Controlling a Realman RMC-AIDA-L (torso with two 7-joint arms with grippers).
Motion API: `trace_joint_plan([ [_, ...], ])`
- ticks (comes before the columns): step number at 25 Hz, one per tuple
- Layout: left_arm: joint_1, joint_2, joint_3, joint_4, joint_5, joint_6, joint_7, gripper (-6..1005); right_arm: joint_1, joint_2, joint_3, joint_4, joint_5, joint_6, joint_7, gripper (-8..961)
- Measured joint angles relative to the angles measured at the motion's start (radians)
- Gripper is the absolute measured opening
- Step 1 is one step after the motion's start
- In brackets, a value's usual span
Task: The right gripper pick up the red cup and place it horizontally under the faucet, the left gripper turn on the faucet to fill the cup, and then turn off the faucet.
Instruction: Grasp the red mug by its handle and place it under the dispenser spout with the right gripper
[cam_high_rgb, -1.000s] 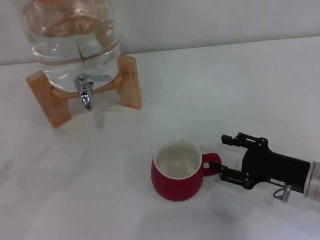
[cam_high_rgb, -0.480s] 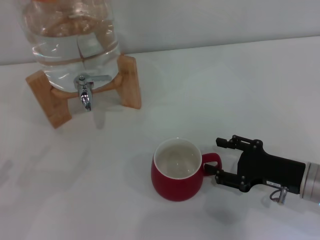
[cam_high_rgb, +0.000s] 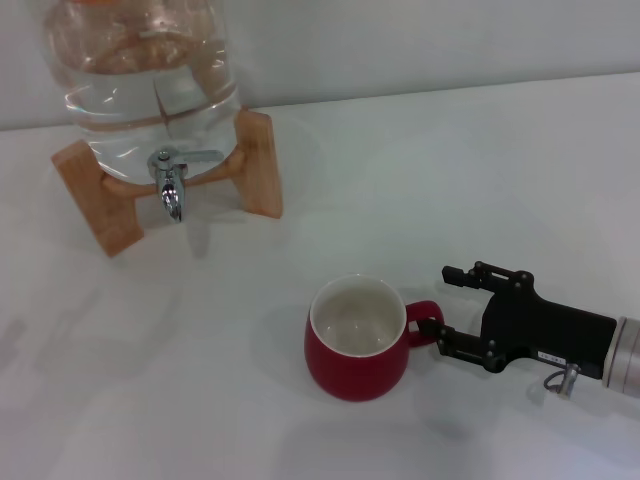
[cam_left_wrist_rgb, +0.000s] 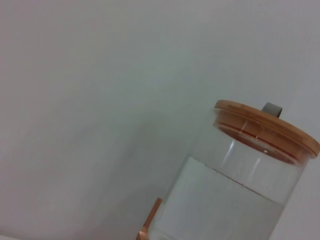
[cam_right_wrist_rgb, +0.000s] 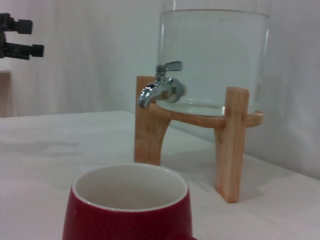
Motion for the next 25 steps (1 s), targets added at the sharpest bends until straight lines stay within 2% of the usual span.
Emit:
trace_joint_plan([
  [25, 0.000, 0.003, 0.000, 0.000, -0.002, 0.002, 0.001, 876, 0.004, -0.006, 0.002, 0.002, 0.025, -0.017, 0.000, 675],
])
